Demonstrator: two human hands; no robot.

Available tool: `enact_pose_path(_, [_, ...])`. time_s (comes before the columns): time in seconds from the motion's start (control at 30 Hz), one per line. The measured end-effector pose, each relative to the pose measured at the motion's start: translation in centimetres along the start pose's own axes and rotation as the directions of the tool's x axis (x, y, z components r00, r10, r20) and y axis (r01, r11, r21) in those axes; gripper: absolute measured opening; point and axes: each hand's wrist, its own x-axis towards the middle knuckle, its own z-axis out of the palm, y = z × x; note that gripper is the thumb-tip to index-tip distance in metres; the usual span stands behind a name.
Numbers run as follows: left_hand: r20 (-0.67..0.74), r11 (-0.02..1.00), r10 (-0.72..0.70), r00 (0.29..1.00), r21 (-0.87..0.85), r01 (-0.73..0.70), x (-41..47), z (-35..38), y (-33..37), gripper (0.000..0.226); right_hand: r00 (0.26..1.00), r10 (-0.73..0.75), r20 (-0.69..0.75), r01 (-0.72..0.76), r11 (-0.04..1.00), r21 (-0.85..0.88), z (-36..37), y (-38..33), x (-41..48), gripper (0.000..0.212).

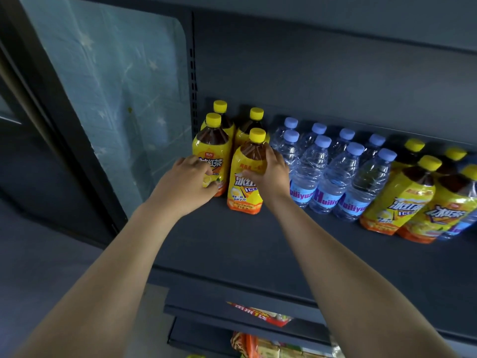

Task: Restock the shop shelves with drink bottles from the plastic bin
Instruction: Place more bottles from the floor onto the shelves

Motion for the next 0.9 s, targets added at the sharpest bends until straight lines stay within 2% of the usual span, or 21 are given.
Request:
enact_pose_path(0.37, [-0.013, 1.000, -0.023, 1.000, -0.018, 0.023, -0.5, 0.7, -1.2, 0.034, 0.997, -0.022, -0.067, 0.014, 0.992, -0.126, 1.3, -0.5, 2.3, 0.085])
enact_pose_path(0.6, [0.001, 0.999, -0.029, 1.000, -0.014, 0.029, -0.8, 0.7, -1.5, 0.035, 0.999, -0.029, -0.027, 0.023, 0.977, -0.211, 1.8, -0.2, 2.4, 0.090])
enact_pose_path(0.67, [0.000, 0.999, -0.029, 1.000, -0.014, 0.029, -1.0, 0.6, -1.3, 0.035, 0.999, -0.029, -0.031, 0.023, 0.984, -0.178, 1.8, -0.1, 2.0, 0.089])
enact_pose_path(0.8, [0.006, 0.999, -0.035, 0.999, -0.009, 0.035, -1.5, 0.2, -0.9, 0.035, 0.998, 0.020, -0.064, -0.018, 0.999, 0.042, 1.6, 0.3, 0.8, 0.081])
enact_pose_path(0.9, [0.000, 0.999, -0.032, 0.999, -0.020, 0.032, -2.0, -0.4, 0.0, 0.034, 0.999, 0.040, -0.011, -0.037, 0.987, 0.155, 0.5, 1.0, -0.6, 0.076])
